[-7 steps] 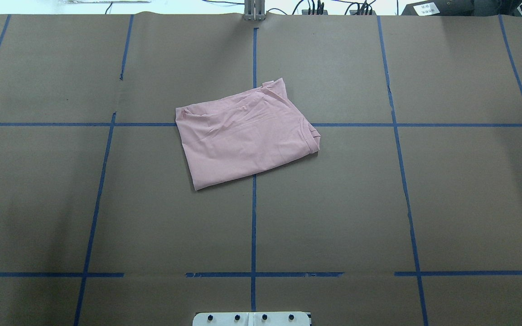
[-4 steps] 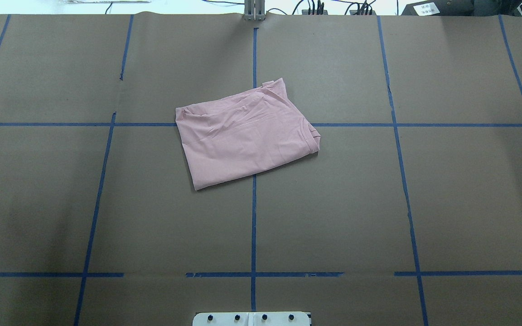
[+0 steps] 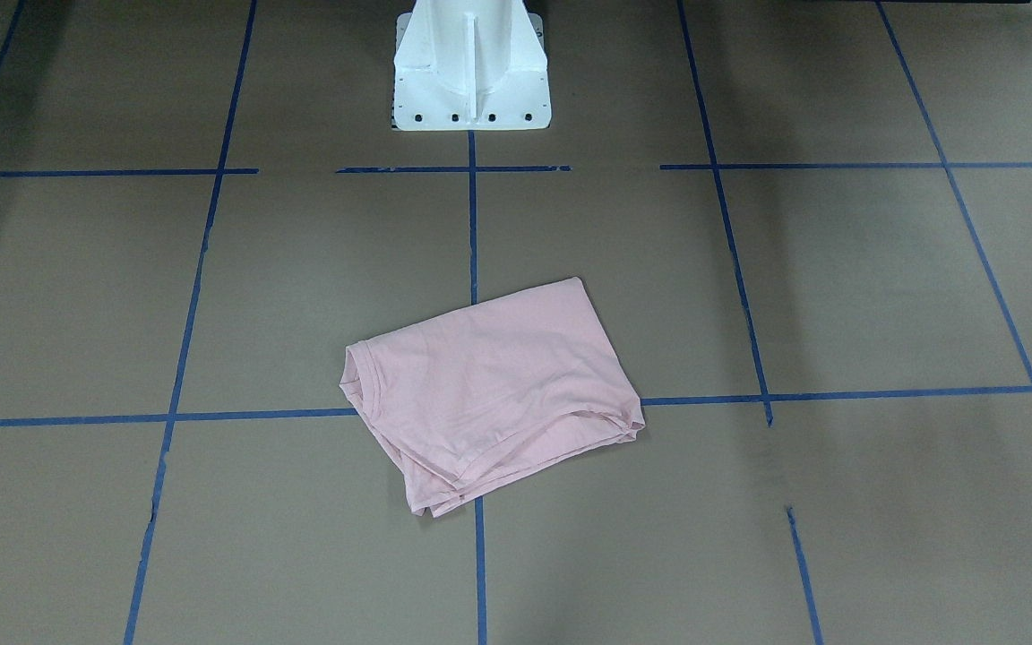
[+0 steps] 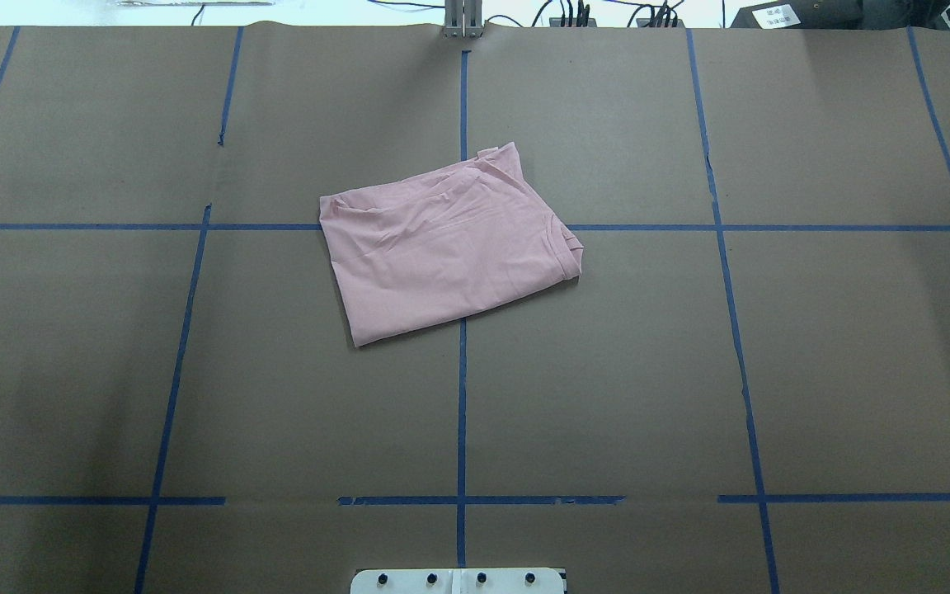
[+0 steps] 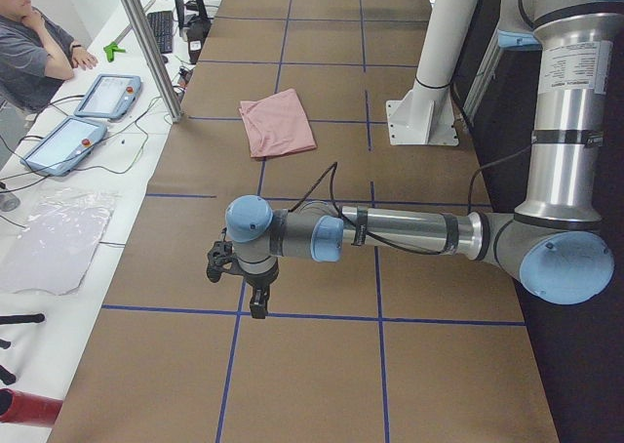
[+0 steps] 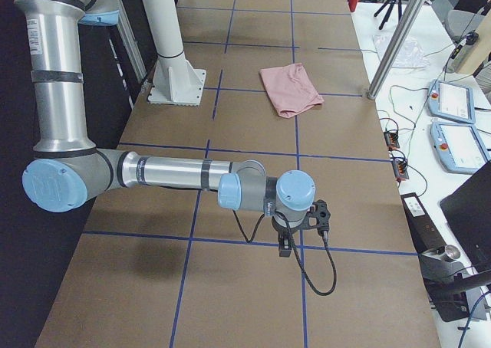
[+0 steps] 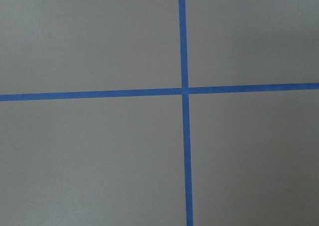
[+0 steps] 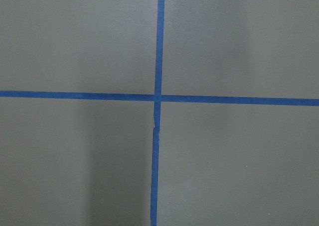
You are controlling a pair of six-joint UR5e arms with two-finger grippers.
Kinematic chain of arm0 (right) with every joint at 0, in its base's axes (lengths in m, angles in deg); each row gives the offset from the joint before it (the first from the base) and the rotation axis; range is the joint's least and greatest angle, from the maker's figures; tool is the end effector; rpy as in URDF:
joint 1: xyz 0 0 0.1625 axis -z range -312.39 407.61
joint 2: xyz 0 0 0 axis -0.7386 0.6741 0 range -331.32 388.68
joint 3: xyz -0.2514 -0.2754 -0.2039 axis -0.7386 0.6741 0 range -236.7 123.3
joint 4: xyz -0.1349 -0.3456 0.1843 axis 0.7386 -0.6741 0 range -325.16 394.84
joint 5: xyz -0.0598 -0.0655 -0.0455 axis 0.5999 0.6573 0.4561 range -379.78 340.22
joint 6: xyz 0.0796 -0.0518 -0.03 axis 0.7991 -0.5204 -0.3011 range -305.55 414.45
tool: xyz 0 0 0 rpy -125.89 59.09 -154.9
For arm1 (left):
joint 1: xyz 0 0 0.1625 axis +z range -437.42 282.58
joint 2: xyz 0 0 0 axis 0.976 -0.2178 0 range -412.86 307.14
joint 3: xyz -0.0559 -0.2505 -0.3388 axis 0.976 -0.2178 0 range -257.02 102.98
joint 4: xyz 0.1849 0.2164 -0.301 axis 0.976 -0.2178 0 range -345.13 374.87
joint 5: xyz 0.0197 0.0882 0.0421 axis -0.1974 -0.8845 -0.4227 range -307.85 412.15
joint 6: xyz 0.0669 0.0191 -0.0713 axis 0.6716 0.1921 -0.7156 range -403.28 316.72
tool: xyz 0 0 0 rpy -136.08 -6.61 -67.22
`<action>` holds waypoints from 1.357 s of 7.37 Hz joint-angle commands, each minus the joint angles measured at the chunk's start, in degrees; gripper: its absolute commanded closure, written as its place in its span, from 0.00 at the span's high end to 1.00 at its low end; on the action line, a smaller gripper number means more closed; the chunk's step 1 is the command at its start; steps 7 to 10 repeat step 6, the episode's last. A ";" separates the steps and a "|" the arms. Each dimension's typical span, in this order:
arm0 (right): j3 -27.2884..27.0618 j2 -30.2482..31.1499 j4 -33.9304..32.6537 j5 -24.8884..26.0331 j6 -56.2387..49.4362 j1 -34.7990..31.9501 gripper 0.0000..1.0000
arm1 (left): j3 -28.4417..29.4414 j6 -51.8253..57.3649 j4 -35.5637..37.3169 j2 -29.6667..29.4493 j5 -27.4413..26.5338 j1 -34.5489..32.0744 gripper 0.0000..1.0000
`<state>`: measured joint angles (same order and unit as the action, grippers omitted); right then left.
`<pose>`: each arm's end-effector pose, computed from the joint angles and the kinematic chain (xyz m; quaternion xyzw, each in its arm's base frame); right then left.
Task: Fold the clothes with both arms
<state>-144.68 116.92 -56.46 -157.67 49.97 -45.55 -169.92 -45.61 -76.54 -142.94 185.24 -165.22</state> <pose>0.0871 -0.4989 0.6586 0.0146 -0.4058 -0.0050 0.9138 -0.0461 -0.4994 0.6320 0.0212 0.3681 0.0130 0.9295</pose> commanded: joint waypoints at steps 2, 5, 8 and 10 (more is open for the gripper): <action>0.00 0.08 0.06 -0.01 0.00 0.00 1.00 | 0.09 0.05 0.00 0.00 0.06 0.00 1.00; -0.17 0.00 0.06 -0.01 0.00 0.00 1.00 | -0.35 -0.04 0.00 -0.09 0.06 0.00 1.00; -0.17 0.00 0.06 -0.01 0.00 0.00 1.00 | -0.35 -0.04 0.00 -0.09 0.06 0.00 1.00; -0.17 0.00 0.06 -0.01 0.00 0.00 1.00 | -0.35 -0.04 0.00 -0.09 0.06 0.00 1.00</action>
